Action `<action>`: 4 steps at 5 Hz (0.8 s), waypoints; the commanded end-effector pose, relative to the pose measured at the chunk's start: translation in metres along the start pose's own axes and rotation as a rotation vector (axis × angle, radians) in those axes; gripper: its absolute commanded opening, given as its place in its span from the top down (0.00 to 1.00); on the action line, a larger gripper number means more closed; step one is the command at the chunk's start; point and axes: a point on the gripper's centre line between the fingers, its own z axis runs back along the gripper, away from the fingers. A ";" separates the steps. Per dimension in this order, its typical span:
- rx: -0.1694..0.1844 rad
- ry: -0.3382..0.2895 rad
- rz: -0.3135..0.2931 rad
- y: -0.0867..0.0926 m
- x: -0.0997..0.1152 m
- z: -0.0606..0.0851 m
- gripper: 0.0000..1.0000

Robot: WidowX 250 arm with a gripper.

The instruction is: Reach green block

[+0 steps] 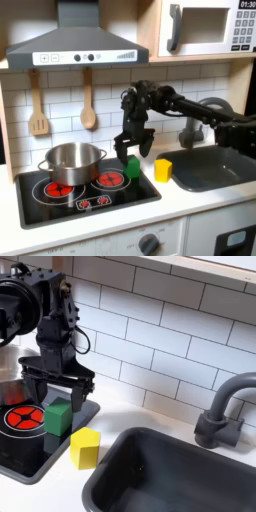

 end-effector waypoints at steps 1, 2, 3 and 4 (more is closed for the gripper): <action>0.003 0.026 -0.015 0.001 0.000 -0.012 0.00; 0.008 0.041 -0.007 0.003 0.001 -0.019 0.00; 0.016 0.068 -0.017 0.004 -0.003 -0.027 0.00; 0.012 0.075 -0.010 0.005 -0.003 -0.029 0.00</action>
